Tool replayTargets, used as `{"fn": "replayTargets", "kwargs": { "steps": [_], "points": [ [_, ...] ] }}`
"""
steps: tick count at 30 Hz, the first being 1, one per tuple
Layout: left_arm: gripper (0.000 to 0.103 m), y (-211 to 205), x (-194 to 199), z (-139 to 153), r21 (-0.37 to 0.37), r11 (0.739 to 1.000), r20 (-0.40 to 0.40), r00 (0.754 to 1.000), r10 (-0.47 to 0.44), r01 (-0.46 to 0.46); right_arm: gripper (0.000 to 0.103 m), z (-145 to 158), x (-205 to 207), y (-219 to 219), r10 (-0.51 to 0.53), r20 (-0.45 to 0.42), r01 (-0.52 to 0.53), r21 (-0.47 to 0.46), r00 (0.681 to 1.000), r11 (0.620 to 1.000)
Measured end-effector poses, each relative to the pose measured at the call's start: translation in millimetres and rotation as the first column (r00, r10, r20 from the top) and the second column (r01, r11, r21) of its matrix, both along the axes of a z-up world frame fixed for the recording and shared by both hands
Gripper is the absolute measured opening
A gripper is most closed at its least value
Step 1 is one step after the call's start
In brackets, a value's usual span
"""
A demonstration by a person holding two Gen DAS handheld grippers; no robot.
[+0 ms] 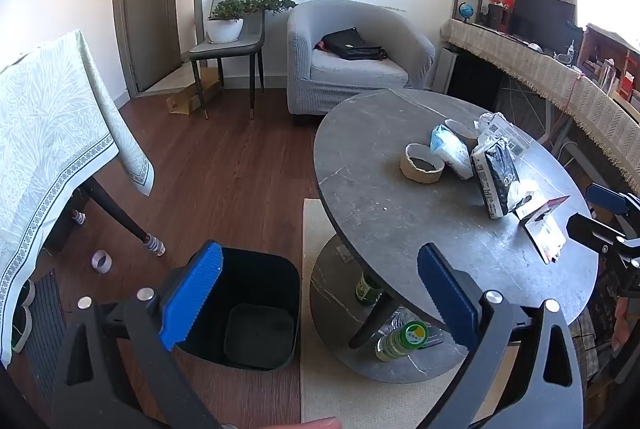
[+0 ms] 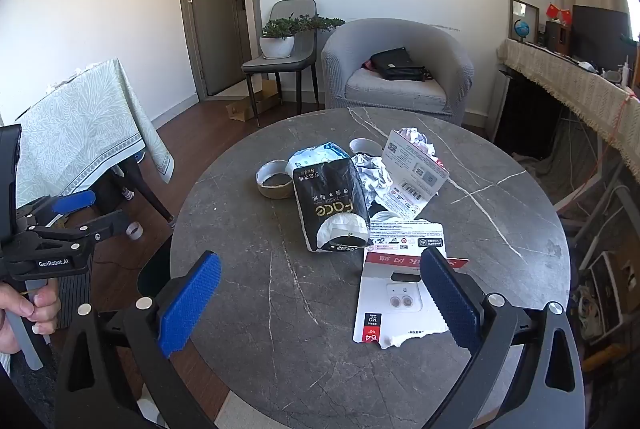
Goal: Collect trash
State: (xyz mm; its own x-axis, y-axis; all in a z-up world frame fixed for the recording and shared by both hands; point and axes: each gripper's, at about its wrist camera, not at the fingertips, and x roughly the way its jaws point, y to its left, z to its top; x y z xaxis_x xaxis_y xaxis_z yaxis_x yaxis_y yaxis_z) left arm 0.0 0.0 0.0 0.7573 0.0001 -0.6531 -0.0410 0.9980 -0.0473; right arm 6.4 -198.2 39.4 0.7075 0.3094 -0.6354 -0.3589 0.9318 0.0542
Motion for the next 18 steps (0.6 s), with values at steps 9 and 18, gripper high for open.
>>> {"fn": "replayTargets", "kwargs": {
  "steps": [9,18],
  "points": [
    [0.100,-0.2,-0.2,0.1,0.001,1.000,-0.002,1.000,-0.001,0.001,0.100,-0.2,0.1,0.1,0.000,0.000,0.000,0.001,1.000,1.000],
    [0.100,-1.5,-1.2,0.6,0.000,1.000,-0.003,1.000,0.000,0.000,0.100,-0.5,0.4,0.3,0.000,-0.001,0.000,0.001,1.000,1.000]
  ]
}}
